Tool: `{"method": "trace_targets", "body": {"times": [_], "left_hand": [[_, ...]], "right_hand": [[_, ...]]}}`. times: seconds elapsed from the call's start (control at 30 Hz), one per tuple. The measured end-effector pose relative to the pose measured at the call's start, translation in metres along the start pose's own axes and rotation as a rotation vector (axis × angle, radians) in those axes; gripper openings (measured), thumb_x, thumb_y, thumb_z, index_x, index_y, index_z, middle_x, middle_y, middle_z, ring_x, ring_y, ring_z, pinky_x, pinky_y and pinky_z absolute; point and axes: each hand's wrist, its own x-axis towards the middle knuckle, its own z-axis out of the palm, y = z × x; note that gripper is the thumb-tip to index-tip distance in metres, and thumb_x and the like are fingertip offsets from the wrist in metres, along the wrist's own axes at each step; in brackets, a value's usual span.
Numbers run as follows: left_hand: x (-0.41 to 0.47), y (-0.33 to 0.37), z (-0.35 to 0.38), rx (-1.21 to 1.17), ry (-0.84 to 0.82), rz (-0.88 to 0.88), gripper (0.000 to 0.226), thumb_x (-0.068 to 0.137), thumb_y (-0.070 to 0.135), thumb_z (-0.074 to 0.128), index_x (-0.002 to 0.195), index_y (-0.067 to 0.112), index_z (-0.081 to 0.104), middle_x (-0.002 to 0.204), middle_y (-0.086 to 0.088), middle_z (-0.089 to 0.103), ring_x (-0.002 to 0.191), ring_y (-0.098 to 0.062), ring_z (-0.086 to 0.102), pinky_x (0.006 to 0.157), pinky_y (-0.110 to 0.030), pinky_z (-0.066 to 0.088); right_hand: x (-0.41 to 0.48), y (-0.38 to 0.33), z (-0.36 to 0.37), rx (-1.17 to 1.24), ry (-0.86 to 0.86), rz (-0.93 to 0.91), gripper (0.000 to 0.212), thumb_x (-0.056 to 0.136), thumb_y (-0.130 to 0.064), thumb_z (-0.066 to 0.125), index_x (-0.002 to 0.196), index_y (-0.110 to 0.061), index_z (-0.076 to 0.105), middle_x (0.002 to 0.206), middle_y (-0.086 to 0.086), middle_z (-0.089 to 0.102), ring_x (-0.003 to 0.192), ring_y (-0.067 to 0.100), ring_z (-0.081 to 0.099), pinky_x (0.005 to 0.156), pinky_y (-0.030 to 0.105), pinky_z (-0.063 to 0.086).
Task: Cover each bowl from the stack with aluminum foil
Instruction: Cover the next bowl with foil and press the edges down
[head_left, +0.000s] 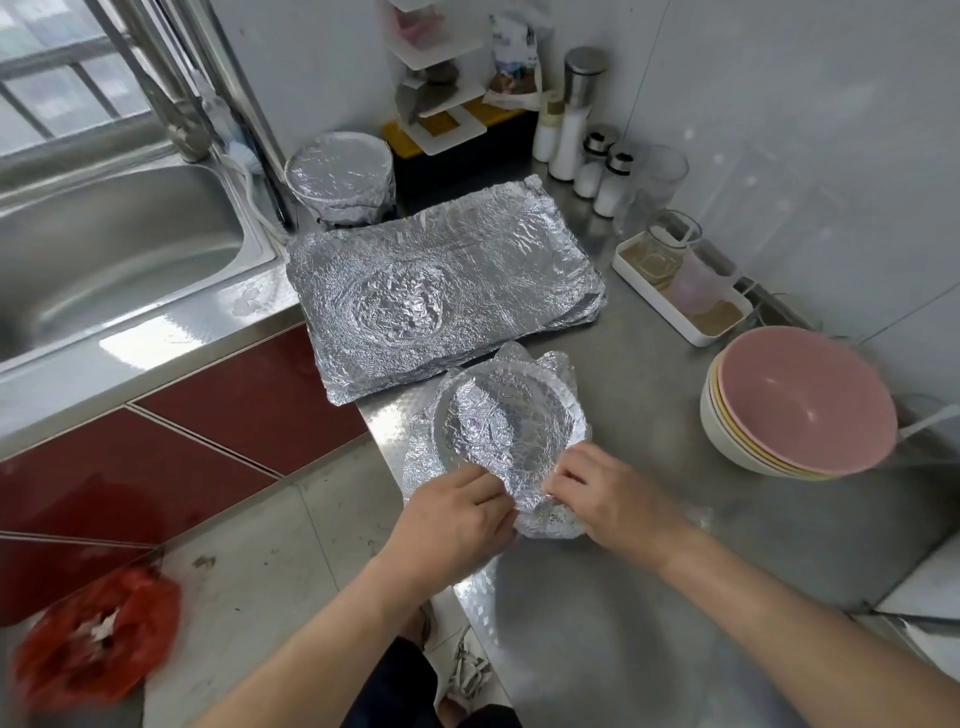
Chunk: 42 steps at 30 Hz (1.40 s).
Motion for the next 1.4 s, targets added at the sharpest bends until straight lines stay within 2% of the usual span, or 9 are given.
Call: {"method": "trace_targets", "body": {"times": [0.13,0.3,0.5,0.67,0.77,1.03,1.2,1.33,1.4], "left_hand": [[0.001,0.004,0.003,0.009,0.007,-0.018,0.025,0.093,0.026,0.061,0.069,0.019,0.065,0.074,0.006,0.058,0.070,-0.015,0.052,0.059,-0.029,0.047],[0.010,0.014,0.003,-0.064,-0.036,-0.095,0.025,0.094,0.033,0.055,0.079,0.020,0.070,0.082,0.007,0.063,0.075,-0.015,0.056,0.060,-0.030,0.051],[0.008,0.001,-0.012,-0.133,-0.082,-0.165,0.029,0.092,0.040,0.054,0.107,0.022,0.071,0.109,0.005,0.067,0.099,-0.017,0.058,0.081,-0.030,0.052],[-0.005,-0.010,-0.014,-0.146,-0.114,-0.157,0.025,0.092,0.043,0.058,0.093,0.023,0.072,0.097,0.007,0.064,0.089,-0.016,0.056,0.076,-0.028,0.049],[-0.007,-0.010,-0.010,-0.143,-0.098,-0.128,0.026,0.094,0.042,0.059,0.089,0.021,0.074,0.089,0.007,0.063,0.080,-0.016,0.056,0.070,-0.029,0.049],[0.007,0.029,0.000,-0.190,-0.150,-0.124,0.031,0.097,0.041,0.053,0.093,0.017,0.072,0.089,0.005,0.065,0.078,-0.016,0.057,0.064,-0.032,0.052],[0.027,0.033,-0.007,-0.200,-0.134,-0.202,0.038,0.099,0.039,0.043,0.122,0.019,0.067,0.127,-0.001,0.065,0.115,-0.021,0.061,0.095,-0.034,0.053],[0.037,0.007,-0.015,-0.085,-0.407,-0.341,0.069,0.097,0.057,0.007,0.153,0.022,0.027,0.161,-0.001,0.018,0.148,-0.020,0.017,0.121,-0.042,0.019],[0.032,-0.001,-0.013,-0.057,-0.440,-0.299,0.072,0.097,0.058,0.003,0.153,0.019,0.028,0.161,-0.005,0.019,0.149,-0.023,0.015,0.122,-0.043,0.017]], "right_hand": [[0.001,0.002,-0.005,-0.042,0.007,-0.069,0.024,0.075,0.003,0.040,0.074,-0.010,0.061,0.076,0.004,0.052,0.074,0.024,0.052,0.060,0.033,0.050],[0.000,0.008,-0.014,0.079,-0.030,0.038,0.026,0.067,0.008,0.066,0.084,-0.013,0.065,0.086,0.001,0.053,0.086,0.019,0.051,0.065,0.029,0.051],[0.001,-0.020,-0.021,0.178,-0.020,0.084,0.020,0.081,-0.021,0.073,0.100,-0.016,0.069,0.098,-0.002,0.059,0.091,0.018,0.057,0.075,0.027,0.051],[0.000,-0.022,0.003,0.048,-0.018,0.067,0.017,0.073,-0.003,0.073,0.081,-0.014,0.064,0.085,-0.001,0.057,0.077,0.019,0.053,0.059,0.031,0.050],[0.000,-0.022,0.002,-0.011,0.036,0.017,0.017,0.075,0.000,0.051,0.076,-0.013,0.062,0.080,0.001,0.056,0.073,0.021,0.054,0.055,0.030,0.048],[-0.010,0.015,-0.021,-0.109,-0.014,-0.104,0.022,0.077,0.002,0.049,0.081,-0.012,0.066,0.085,0.002,0.060,0.081,0.021,0.058,0.070,0.024,0.047],[-0.015,0.026,-0.025,-0.043,0.019,0.117,0.046,0.061,0.008,0.062,0.100,-0.016,0.068,0.109,0.002,0.064,0.103,0.023,0.062,0.082,0.031,0.049],[-0.010,0.011,-0.013,-0.006,-0.014,0.189,0.053,0.073,-0.006,0.053,0.124,-0.012,0.063,0.132,0.006,0.059,0.121,0.024,0.056,0.095,0.041,0.048],[-0.010,0.007,-0.009,0.016,-0.042,0.204,0.048,0.082,-0.014,0.044,0.126,-0.011,0.061,0.134,0.006,0.058,0.123,0.024,0.056,0.095,0.045,0.050]]}}
